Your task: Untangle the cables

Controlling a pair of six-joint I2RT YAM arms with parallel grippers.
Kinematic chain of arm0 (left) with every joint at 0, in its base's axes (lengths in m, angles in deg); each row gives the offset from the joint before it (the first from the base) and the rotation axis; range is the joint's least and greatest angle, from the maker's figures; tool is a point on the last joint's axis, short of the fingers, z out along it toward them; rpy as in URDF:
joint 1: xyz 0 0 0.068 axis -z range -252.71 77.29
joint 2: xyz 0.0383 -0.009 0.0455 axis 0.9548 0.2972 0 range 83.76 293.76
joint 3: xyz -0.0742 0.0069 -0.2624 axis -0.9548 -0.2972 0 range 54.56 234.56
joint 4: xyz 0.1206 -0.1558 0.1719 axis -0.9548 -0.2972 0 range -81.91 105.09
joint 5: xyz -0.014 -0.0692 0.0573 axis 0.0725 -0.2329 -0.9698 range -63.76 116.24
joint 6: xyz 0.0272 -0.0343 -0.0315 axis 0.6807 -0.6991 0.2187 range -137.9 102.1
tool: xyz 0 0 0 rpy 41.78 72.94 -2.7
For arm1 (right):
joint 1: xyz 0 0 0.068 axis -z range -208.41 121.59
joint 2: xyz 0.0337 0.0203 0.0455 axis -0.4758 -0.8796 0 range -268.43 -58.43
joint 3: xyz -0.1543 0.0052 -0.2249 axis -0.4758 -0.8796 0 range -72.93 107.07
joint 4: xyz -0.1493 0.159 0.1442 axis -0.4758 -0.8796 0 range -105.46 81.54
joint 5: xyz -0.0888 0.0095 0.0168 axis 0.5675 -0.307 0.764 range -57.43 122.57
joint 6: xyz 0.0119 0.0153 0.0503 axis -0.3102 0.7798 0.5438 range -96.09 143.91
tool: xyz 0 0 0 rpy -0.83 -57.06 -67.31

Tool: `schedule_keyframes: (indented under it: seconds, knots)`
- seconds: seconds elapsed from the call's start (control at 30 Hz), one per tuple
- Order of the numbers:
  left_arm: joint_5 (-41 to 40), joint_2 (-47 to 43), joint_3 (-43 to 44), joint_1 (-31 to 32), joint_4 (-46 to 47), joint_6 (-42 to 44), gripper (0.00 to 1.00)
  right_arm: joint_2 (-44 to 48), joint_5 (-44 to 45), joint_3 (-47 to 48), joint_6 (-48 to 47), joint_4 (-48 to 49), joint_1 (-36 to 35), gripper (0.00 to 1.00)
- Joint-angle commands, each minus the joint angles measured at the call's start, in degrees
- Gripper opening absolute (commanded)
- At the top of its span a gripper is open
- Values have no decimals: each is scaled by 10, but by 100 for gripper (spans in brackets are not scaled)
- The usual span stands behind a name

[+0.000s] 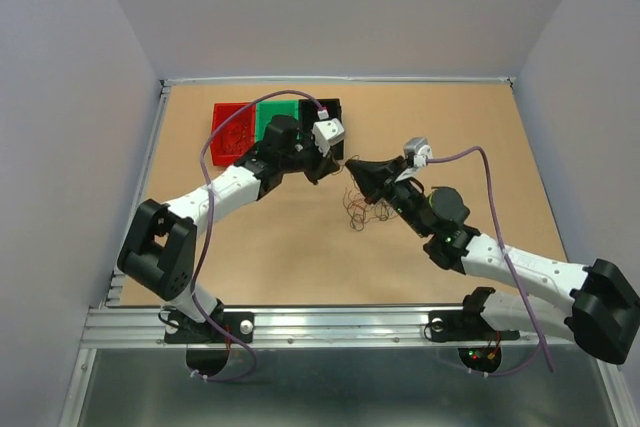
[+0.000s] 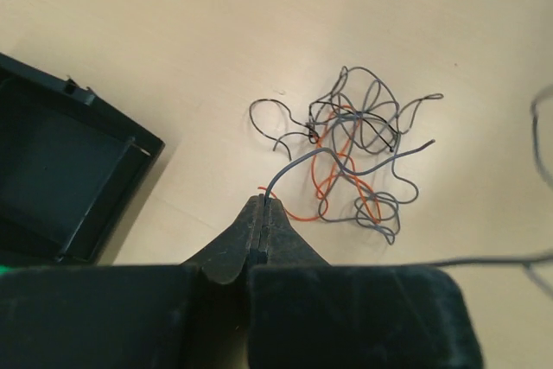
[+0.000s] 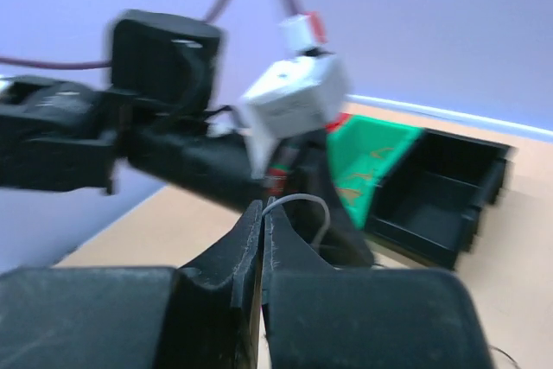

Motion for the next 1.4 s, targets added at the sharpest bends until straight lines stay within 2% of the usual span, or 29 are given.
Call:
schedule_keyframes:
  seconds: [0.0,0.13,0.27,0.37,0.47,0.57,0.73,0.9,1.17,1.37]
  knots:
    - [49,-41,10,-4,-13,32,0,-24,175,12,-22,-15,-3,1]
    - [75,-54,5,-4,-19,40,0,-82,173,64,-10,-98,22,1]
    - [90,-72,0,-5,-26,52,0,-114,71,87,1,-154,64,1]
    - [109,-80,2,-5,-44,68,0,-124,32,98,13,-183,88,1]
    - [105,-83,2,-6,-49,72,0,-124,-76,93,29,-181,136,1]
    - [93,-79,3,-6,-49,73,0,-119,-133,89,19,-174,142,1]
    - [62,-58,17,-6,-53,68,0,-107,-156,74,7,-153,143,2]
    - [69,-47,23,-8,-60,74,0,-106,-227,68,1,-129,143,10]
    - [85,-49,25,-12,-66,71,0,-114,-241,67,-7,-124,143,15]
    - [106,-55,24,-13,-72,76,0,-139,-241,77,-7,-124,143,16]
